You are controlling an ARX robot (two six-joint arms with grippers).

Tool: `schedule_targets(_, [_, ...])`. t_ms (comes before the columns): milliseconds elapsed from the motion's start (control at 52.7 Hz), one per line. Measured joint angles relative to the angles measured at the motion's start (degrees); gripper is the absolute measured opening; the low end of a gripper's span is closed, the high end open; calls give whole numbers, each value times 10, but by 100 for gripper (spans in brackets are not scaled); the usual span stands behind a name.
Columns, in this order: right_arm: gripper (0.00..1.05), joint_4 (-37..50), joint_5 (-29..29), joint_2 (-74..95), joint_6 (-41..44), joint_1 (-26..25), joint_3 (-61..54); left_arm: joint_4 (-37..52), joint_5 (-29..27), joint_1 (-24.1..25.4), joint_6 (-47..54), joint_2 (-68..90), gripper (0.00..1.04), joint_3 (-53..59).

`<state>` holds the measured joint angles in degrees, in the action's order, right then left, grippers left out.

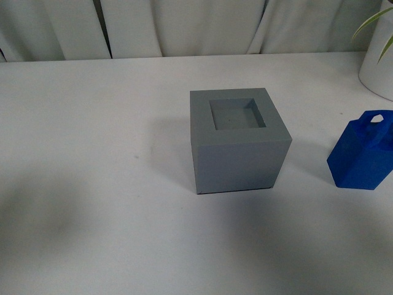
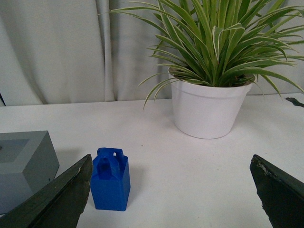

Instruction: Insert blue part into gray base

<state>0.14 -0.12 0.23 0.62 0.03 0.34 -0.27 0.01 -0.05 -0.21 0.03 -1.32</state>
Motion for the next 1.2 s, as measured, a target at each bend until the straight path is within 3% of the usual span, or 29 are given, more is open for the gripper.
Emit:
schedule_targets(323, [97, 0, 0, 0, 0, 0, 0, 0, 0, 0, 0, 0, 99, 0])
schedule_targets(436, [97, -44, 11, 51, 19, 5, 23, 0, 0, 0, 0, 0, 99, 0])
schedule_targets(607, [97, 39, -82, 236, 56, -18, 94, 0, 0, 0, 0, 0, 99, 0])
schedule_targets(759, [97, 28, -177, 373, 137, -20, 187, 0, 0, 0, 0, 0, 99, 0])
schedule_targets(873, [97, -86, -282, 506, 268, -26, 307, 0, 0, 0, 0, 0, 99, 0])
schedule_targets(968, [97, -197, -320, 591, 381, -33, 391, 0, 0, 0, 0, 0, 99, 0])
schedule_targets(1120, [97, -348, -306, 718, 528, -38, 521, 0, 0, 0, 0, 0, 99, 0])
schedule_targets(1195, [97, -438, -273, 790, 607, -33, 596, 0, 0, 0, 0, 0, 99, 0])
